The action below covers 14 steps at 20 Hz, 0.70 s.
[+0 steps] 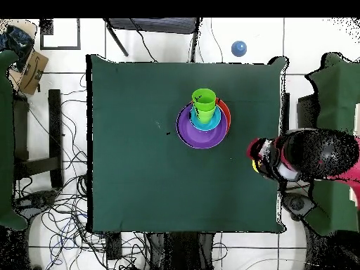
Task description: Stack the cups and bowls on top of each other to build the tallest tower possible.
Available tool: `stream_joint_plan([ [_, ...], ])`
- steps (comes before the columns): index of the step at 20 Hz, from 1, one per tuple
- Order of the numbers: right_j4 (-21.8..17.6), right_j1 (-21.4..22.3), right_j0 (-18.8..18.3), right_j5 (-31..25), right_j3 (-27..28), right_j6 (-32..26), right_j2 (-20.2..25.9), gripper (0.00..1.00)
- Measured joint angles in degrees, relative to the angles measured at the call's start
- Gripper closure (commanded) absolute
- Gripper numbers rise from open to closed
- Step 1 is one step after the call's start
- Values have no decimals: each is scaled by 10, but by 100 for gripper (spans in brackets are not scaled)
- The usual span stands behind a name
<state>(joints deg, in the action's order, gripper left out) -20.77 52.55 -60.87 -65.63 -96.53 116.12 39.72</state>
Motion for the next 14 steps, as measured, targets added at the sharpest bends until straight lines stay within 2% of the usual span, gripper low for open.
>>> stream_joint_plan([
  [6, 0, 6, 17, -16, 18, 0, 0, 100],
  [14, 1, 4, 58, -17, 54, 0, 0, 100],
])
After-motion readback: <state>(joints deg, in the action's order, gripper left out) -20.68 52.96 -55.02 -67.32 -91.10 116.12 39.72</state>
